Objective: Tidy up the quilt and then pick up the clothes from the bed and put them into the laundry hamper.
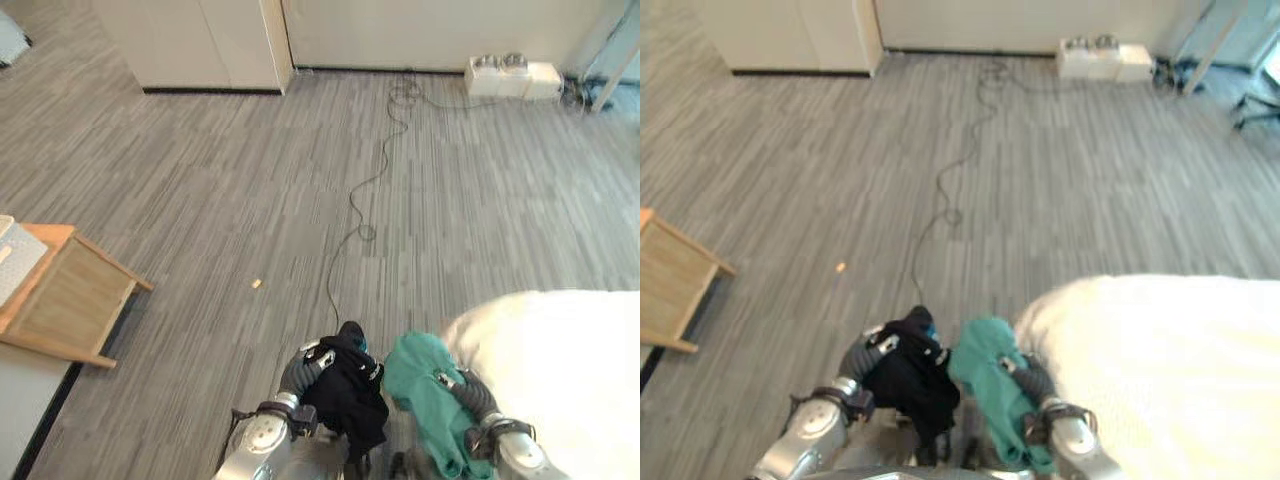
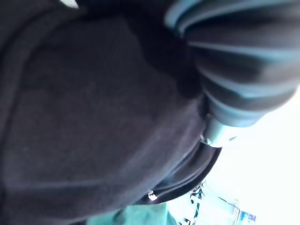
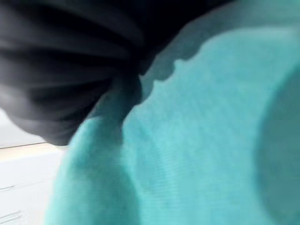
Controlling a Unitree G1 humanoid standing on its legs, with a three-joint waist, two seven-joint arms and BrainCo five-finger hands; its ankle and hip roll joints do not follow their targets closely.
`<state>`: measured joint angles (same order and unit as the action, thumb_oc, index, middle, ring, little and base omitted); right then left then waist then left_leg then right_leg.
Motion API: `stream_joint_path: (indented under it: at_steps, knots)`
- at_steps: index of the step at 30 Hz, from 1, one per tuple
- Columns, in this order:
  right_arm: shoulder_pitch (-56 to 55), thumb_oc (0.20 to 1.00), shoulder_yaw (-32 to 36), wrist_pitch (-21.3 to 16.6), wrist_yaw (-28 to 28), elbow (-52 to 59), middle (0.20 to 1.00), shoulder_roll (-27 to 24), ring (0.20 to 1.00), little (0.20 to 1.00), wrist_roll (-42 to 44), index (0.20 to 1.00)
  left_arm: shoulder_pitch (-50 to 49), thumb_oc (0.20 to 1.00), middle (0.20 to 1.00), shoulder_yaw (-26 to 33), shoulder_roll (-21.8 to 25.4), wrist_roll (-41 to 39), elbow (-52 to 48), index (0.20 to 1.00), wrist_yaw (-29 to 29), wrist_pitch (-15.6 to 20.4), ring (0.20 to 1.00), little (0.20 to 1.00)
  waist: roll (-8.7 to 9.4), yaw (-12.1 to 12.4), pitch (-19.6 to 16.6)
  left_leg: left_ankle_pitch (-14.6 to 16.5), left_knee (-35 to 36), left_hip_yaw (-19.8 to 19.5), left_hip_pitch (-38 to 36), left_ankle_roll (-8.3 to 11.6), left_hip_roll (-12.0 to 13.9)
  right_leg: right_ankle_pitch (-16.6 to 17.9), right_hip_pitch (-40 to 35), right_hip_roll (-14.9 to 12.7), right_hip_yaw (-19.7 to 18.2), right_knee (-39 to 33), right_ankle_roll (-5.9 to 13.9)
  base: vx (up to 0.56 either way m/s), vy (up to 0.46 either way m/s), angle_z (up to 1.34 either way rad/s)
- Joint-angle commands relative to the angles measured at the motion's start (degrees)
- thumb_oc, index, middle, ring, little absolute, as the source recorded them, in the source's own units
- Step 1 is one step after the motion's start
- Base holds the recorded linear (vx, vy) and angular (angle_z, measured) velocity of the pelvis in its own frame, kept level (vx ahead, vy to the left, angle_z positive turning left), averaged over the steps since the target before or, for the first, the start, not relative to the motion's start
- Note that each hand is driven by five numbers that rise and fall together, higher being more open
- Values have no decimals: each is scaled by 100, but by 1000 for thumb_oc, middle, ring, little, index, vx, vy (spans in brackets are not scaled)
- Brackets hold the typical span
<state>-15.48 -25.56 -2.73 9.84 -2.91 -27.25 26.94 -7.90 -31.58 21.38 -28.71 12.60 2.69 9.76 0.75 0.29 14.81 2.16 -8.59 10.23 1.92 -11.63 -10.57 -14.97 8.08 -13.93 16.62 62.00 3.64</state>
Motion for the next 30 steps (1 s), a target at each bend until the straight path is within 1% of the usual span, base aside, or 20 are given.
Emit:
stream_joint_path:
  at_steps: [1, 2, 3, 5, 6, 7, 10, 11, 13, 15, 16, 18, 19, 20, 21, 24, 25, 26, 28, 30]
  knots:
    - [314, 200, 182, -152, 56, 313, 200, 54, 200, 200, -114, 200, -13, 200, 200, 164, 119, -93, -663, 200, -26, 399, 200, 200, -286, 83, 95, -14, 241, -389, 174, 467, 726, 1433, 23, 119, -353, -2141, 317, 343, -23, 54]
    - [301, 200, 199, -143, 37, 328, 200, 42, 200, 200, -111, 200, -19, 200, 200, 173, 140, -111, -675, 200, -36, 385, 200, 200, -295, 48, 119, 6, 243, -453, 124, 478, 723, 1397, 71, 175, -363, -2278, 299, 518, -194, 60]
    - [226, 200, 272, -245, 3, 317, 200, -2, 200, 200, -80, 200, 16, 200, 200, 188, 206, -184, -619, 200, -177, 339, 200, 200, -219, -145, 186, 223, 224, -848, -136, 535, 607, 1515, 276, 412, -491, -3779, 271, 504, -211, 77]
    - [236, 200, 290, -300, -22, 278, 200, -13, 200, 200, -82, 200, 56, 200, 200, 183, 207, -201, -523, 200, -217, 381, 200, 200, -158, -195, 184, 353, 224, -936, -240, 575, 561, 1657, 302, 384, -471, -4465, 318, 541, -205, 129]
    - [298, 200, 338, -318, -51, 245, 200, -24, 200, 200, -49, 200, 105, 200, 200, 165, 221, -163, -434, 200, -255, 440, 200, 200, -20, -311, 213, 664, 207, -1117, -479, 603, 448, 2128, 450, 326, -621, -5570, 524, 606, -198, 149]
    - [314, 200, 373, -296, -67, 255, 200, -30, 200, 200, -35, 200, 107, 200, 200, 166, 240, -136, -425, 200, -272, 456, 200, 200, -12, -368, 236, 808, 161, -1218, -588, 609, 455, 2266, 470, 342, -710, -5902, 587, 685, -236, 140]
    - [286, 200, 463, -294, -94, 305, 200, -38, 200, 200, 19, 200, 82, 200, 200, 191, 312, -94, -460, 200, -308, 437, 200, 200, -5, -481, 263, 1105, 1, -1454, -801, 621, 490, 2401, 532, 383, -975, -6145, 647, 539, -217, 78]
    - [216, 200, 541, -347, -40, 358, 200, -58, 200, 200, 187, 200, 7, 200, 200, 255, 377, 0, -515, 200, -396, 360, 200, 200, 24, -540, 175, 1312, -155, -1651, -979, 736, 655, 2277, 435, 429, -1152, -5902, 698, 450, -255, 77]
    - [266, 200, 524, -360, -81, 302, 200, -46, 200, 200, 302, 200, -2, 200, 200, 303, 364, -99, -483, 200, -305, 310, 200, 200, 36, -545, 106, 1358, -394, -1649, -1096, 822, 803, 2211, 451, 427, -1130, -5432, 678, 566, -288, 103]
    - [344, 200, 508, -348, -255, 321, 200, -101, 200, 200, 362, 200, -31, 200, 200, 440, 346, -116, -552, 200, -358, 296, 200, 200, -49, -614, 26, 518, -1019, -1390, -1164, 1128, 1298, 1925, 356, 593, -1023, -5201, 483, 615, -308, 105]
    - [413, 200, 510, -188, -407, 330, 200, -184, 200, 200, 379, 200, -46, 200, 200, 532, 314, -101, -577, 200, -359, 190, 200, 200, -61, -629, 8, -332, -1981, -1151, -923, 1361, 1555, 1743, 165, 696, -871, -5189, 277, 416, -257, 58]
    - [462, 200, 483, -144, -408, 292, 200, -213, 200, 200, 410, 200, -31, 200, 200, 548, 298, -116, -570, 200, -373, 112, 200, 200, -33, -627, 32, -554, -2485, -1065, -660, 1423, 1665, 1656, 51, 713, -819, -5188, 164, 334, -224, 38]
    - [554, 200, 431, -189, -382, 118, 200, -244, 200, 200, 464, 200, 44, 200, 200, 514, 244, -169, -450, 200, -394, 101, 200, 200, 2, -584, 116, -714, -3188, -923, 19, 1450, 1748, 1509, -266, 758, -751, -5255, -41, 361, -207, 50]
    - [578, 200, 422, -256, -372, 21, 200, -235, 200, 200, 448, 200, 90, 200, 200, 503, 213, -198, -373, 200, -418, 164, 200, 200, -15, -556, 165, -595, -3330, -837, 390, 1411, 1741, 1436, -439, 786, -709, -5281, -76, 444, -156, 53]
    - [517, 200, 466, -350, -406, -68, 200, -227, 200, 200, 409, 200, 134, 200, 200, 513, 212, -250, -319, 200, -450, 221, 200, 200, -28, -481, 231, -461, -3153, -614, 815, 1348, 1640, 1310, -762, 793, -643, -5348, -92, 367, -25, 57]
    - [377, 200, 550, -340, -486, -69, 200, -206, 200, 200, 319, 200, 151, 200, 200, 552, 276, -332, -416, 200, -390, 144, 200, 200, -89, -329, 311, -363, -2171, -309, 1090, 1303, 1292, 1180, -1139, 802, -594, -5507, 8, 435, 57, 12]
    - [267, 200, 552, -382, -424, -31, 200, -217, 200, 200, 353, 200, 120, 200, 200, 517, 300, -282, -452, 200, -420, 126, 200, 200, -169, -247, 322, -508, -1022, -60, 1072, 1342, 1286, 1086, -1351, 852, -501, -5595, 89, 872, 181, -33]
    - [158, 200, 479, -525, -334, -23, 200, -275, 200, 200, 376, 200, 51, 200, 200, 417, 310, -198, -511, 200, -386, 188, 200, 200, -283, -137, 312, -867, 173, 54, 1126, 1430, 1299, 972, -1595, 881, -465, -5662, 162, 821, 186, -19]
    - [139, 200, 386, -658, -302, -56, 200, -321, 200, 200, 337, 200, -4, 200, 200, 336, 317, -198, -546, 200, -318, 288, 200, 200, -304, -37, 313, -1029, 794, 17, 1242, 1468, 1288, 841, -1798, 850, -491, -5673, 215, 611, 183, -1]
    - [184, 200, 251, -835, -200, -87, 200, -387, 200, 200, 87, 200, -32, 200, 200, 323, 296, -224, -535, 200, -335, 544, 200, 200, -289, 46, 345, -1013, 966, 252, 1451, 1466, 1408, 528, -2066, 741, -393, -5543, 291, 612, 269, -48]
